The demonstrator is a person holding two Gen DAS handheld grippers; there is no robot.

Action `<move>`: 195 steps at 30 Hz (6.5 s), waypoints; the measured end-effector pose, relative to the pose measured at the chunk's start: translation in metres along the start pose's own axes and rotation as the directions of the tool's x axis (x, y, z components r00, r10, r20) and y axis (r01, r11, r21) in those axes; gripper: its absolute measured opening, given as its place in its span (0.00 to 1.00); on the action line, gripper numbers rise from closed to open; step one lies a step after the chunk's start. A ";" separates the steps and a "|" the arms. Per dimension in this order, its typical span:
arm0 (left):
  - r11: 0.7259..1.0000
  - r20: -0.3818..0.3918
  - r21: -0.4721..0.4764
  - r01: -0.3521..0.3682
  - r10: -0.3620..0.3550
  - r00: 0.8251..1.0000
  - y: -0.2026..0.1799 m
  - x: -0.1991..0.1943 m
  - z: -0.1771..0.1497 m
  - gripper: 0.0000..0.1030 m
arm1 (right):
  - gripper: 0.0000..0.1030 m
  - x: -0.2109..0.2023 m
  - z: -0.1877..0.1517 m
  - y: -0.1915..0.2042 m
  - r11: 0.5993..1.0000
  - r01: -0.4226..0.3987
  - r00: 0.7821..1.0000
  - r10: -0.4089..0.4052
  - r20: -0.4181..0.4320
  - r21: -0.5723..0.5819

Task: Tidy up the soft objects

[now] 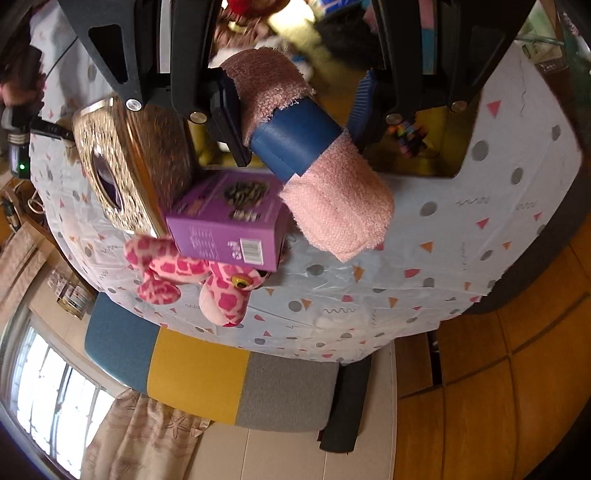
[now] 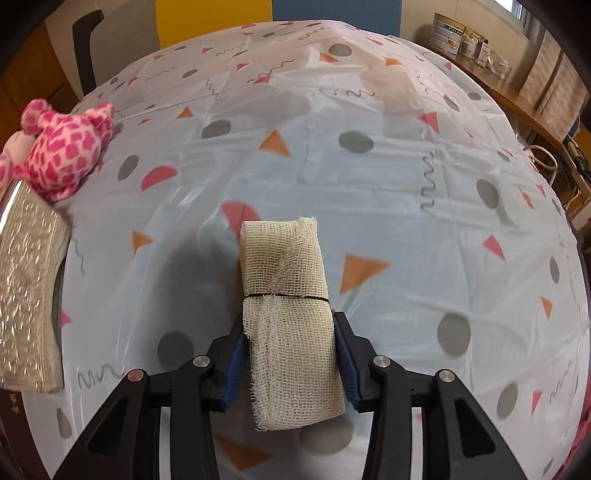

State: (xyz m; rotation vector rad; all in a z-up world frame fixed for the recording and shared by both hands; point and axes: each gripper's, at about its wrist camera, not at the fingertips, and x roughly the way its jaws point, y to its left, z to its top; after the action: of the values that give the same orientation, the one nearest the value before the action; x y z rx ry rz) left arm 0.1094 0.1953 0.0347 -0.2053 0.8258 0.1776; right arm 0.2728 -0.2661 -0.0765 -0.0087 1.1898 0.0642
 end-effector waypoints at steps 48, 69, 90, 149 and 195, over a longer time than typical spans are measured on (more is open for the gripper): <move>0.996 0.081 0.059 -0.069 0.064 0.995 0.040 -0.045 -0.120 0.52 | 0.41 -0.024 -0.030 0.056 0.983 -0.008 0.999 -0.002 0.050 0.186; 0.995 0.086 0.078 -0.065 0.059 0.995 0.033 -0.044 -0.125 0.55 | 0.41 -0.091 0.060 0.176 0.984 -0.180 0.967 0.176 0.184 0.010; 0.995 0.064 0.078 -0.063 0.058 0.996 0.034 -0.041 -0.131 0.71 | 0.41 -0.135 0.041 0.300 0.896 -0.347 0.896 0.404 0.184 -0.277; 0.981 0.133 -0.108 -0.159 0.173 0.976 0.076 -0.092 -0.132 1.00 | 0.46 -0.088 -0.141 0.369 0.851 -0.259 0.945 0.321 0.062 -0.458; 0.984 0.149 -0.055 -0.172 0.178 0.973 0.031 -0.102 -0.156 1.00 | 0.64 -0.160 -0.192 0.294 0.946 -0.140 0.898 0.246 0.364 -0.294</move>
State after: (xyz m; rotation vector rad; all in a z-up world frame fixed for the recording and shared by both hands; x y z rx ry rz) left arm -0.0764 0.1785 0.0039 -0.1561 0.6871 0.3727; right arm 0.0198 0.0123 0.0082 -0.1038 0.7632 0.3842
